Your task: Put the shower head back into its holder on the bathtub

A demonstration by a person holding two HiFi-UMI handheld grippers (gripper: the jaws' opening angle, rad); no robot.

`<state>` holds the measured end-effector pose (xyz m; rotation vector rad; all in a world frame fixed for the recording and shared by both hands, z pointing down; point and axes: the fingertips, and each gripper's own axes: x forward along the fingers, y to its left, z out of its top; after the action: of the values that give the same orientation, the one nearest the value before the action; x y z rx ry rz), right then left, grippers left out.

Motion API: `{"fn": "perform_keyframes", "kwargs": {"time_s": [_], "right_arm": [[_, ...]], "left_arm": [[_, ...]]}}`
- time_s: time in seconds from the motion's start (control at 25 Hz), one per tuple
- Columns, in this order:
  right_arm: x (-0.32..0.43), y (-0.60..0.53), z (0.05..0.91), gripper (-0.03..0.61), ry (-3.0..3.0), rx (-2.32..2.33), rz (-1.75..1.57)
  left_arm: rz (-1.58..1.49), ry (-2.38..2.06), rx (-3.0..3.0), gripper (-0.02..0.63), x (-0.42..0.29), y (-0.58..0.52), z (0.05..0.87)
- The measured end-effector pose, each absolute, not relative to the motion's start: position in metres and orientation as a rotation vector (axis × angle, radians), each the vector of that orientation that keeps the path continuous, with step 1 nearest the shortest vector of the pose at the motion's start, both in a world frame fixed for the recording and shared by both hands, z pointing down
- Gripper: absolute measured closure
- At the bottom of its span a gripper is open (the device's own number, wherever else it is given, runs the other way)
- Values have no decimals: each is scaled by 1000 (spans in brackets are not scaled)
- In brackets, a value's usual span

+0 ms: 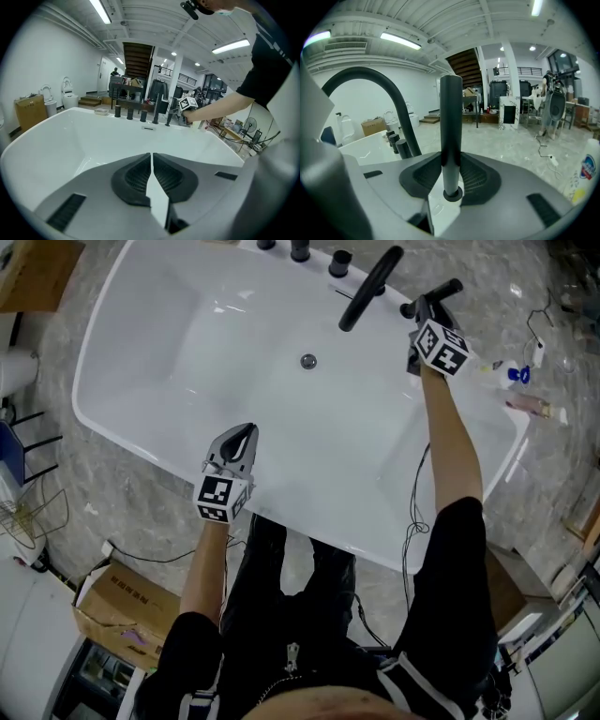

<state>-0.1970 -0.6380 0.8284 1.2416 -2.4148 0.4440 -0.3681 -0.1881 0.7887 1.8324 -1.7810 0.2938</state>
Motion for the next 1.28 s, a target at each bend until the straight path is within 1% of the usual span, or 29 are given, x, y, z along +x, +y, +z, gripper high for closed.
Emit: {"fn": "perform_keyframes", "kwargs": {"time_s": [0.6, 0.76, 0.8, 0.84, 0.92, 1.08, 1.16, 1.2, 1.24, 1.28], "right_arm": [[-200, -634, 853, 449, -2279, 1229, 425], [-200, -628, 855, 448, -2228, 1198, 465], [-200, -625, 854, 439, -2209, 1192, 480], [-199, -622, 853, 417, -2196, 1186, 492], [-197, -615, 847, 400, -2190, 1181, 502], [-193, -589, 828, 399, -2214, 1162, 504], [-192, -573, 820, 413, -2258, 1138, 509], [-192, -564, 812, 429, -2283, 1125, 507], [-191, -554, 801, 462, -2303, 1114, 500], [-190, -544, 789, 475, -2321, 1102, 491]], "left_arm": [[318, -1776, 1845, 580, -375, -180, 788], [312, -1789, 1844, 580, -377, -174, 782], [309, -1795, 1844, 580, -376, -174, 780], [304, -1802, 1846, 580, -376, -173, 777], [298, -1811, 1857, 580, -374, -172, 772], [297, -1819, 1877, 580, -369, -171, 756], [286, -1821, 1891, 580, -364, -173, 745], [283, -1819, 1905, 580, -361, -176, 738], [281, -1817, 1922, 580, -357, -180, 732], [280, -1813, 1940, 580, -353, -185, 725]]}}
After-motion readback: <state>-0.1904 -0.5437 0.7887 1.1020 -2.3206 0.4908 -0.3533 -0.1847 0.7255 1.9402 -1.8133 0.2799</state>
